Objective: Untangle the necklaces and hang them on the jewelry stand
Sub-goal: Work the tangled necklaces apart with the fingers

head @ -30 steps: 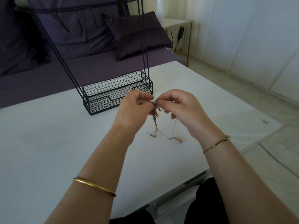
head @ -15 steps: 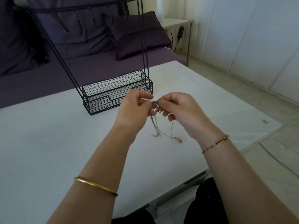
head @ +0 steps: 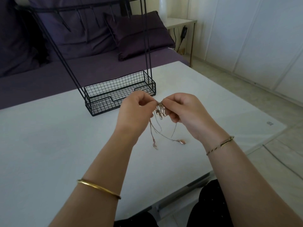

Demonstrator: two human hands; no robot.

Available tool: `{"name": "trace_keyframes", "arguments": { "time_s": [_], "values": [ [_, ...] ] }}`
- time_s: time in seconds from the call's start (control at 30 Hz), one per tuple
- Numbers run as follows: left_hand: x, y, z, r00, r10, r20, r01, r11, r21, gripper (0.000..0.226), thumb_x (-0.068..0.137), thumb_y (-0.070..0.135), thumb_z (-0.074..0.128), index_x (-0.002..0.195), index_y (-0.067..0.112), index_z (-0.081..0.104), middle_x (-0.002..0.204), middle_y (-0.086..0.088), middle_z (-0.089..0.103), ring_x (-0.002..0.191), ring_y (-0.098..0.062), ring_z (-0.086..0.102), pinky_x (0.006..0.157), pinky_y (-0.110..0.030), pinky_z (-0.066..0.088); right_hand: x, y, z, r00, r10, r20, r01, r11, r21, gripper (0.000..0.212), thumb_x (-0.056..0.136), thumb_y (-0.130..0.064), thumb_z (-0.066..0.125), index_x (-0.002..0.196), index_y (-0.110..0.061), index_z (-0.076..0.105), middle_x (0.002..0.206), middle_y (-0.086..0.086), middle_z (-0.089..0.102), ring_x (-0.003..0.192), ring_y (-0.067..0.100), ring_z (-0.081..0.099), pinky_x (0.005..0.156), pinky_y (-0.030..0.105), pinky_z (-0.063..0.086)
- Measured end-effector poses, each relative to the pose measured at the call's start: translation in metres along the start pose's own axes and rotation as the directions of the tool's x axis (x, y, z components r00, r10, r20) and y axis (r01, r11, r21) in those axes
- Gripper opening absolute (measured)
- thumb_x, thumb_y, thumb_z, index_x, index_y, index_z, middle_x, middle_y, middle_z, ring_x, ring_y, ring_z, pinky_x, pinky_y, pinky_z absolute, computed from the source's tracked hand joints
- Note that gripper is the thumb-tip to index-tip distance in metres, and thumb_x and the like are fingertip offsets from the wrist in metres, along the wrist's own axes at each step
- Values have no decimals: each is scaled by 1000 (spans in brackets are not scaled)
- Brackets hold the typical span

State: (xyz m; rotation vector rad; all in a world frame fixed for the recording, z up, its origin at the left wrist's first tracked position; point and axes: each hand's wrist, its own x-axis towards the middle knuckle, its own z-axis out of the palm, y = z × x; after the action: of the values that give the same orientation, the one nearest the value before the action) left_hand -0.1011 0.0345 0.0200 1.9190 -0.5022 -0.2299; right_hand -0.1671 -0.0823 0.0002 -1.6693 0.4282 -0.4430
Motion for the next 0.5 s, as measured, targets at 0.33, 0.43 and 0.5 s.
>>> {"name": "trace_keyframes", "arguments": {
  "time_s": [0.33, 0.43, 0.5],
  "values": [
    [2, 0, -2, 996, -90, 4, 89, 985, -145, 9, 91, 3, 56, 86, 8, 62, 76, -4, 67, 53, -6, 62, 69, -29, 58, 2, 5, -3, 997, -54, -46, 50, 995, -89, 5, 86, -19, 64, 84, -19, 69, 59, -5, 61, 49, 2, 51, 48, 14, 38],
    [1, -2, -1, 998, -55, 33, 58, 994, -91, 7, 90, 6, 59, 84, 9, 63, 77, -4, 70, 58, -6, 65, 71, -29, 55, 3, 6, -2, 993, -117, -28, 113, 989, -94, 6, 86, -16, 65, 87, -19, 71, 76, -3, 69, 68, 0, 60, 60, 9, 44],
    [1, -3, -1, 998, -39, 39, 42, 996, -73, 7, 89, 8, 61, 83, 10, 63, 79, -4, 72, 60, -6, 67, 69, -25, 53, 3, 6, -3, 989, -149, -19, 147, 987, -67, 8, 85, -12, 67, 85, -18, 72, 82, -4, 71, 75, 0, 63, 68, 10, 48]
  ]
}}
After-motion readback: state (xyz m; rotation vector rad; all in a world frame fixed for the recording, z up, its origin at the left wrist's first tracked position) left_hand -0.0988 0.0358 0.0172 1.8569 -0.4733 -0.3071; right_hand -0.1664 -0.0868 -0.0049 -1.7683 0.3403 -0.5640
